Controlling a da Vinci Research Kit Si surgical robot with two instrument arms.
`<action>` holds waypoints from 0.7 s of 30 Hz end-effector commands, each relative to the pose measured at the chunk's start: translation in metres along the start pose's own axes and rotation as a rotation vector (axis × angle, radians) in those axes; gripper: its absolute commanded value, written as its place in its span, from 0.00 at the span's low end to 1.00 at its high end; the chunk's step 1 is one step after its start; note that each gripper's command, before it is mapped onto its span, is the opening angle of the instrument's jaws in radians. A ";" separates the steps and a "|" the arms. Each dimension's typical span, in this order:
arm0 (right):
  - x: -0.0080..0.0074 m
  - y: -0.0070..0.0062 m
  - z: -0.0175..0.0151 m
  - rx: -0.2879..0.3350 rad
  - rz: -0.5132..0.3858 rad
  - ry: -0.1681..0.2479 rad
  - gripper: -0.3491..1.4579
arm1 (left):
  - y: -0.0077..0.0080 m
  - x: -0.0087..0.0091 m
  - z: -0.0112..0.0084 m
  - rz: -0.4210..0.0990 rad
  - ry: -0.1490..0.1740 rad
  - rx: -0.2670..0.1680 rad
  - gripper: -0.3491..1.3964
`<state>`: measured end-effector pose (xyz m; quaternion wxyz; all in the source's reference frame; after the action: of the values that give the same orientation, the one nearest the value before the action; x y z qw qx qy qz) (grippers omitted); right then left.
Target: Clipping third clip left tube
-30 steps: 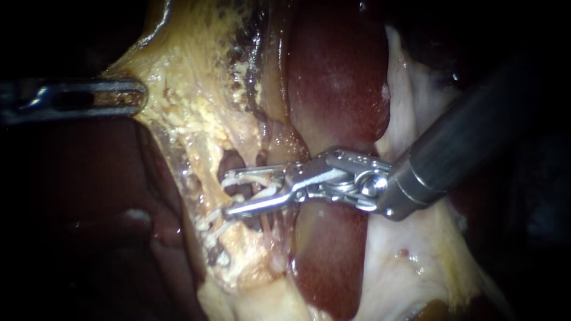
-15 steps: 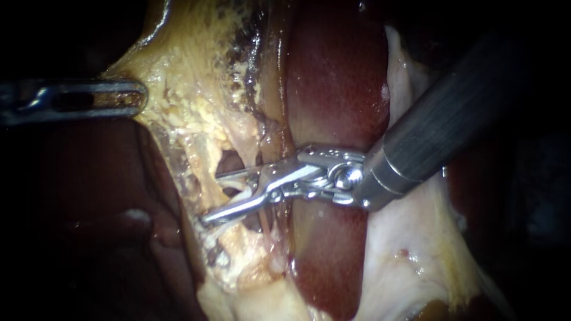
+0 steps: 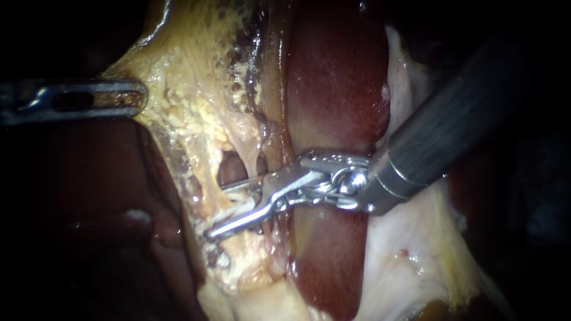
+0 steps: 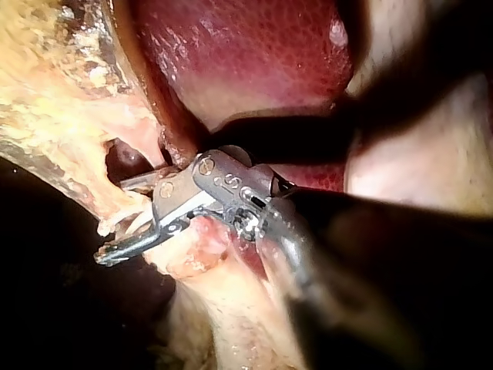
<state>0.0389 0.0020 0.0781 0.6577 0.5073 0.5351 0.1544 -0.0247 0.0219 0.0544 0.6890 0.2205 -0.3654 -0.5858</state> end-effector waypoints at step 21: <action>0.0004 0.0020 -0.0024 -0.058 0.010 0.028 0.48 | 0.0000 0.0000 0.0000 0.000 0.001 0.001 0.00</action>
<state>0.0377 0.0045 0.0797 0.6638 0.4883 0.5370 0.1803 -0.0247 0.0219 0.0544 0.6890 0.2212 -0.3655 -0.5854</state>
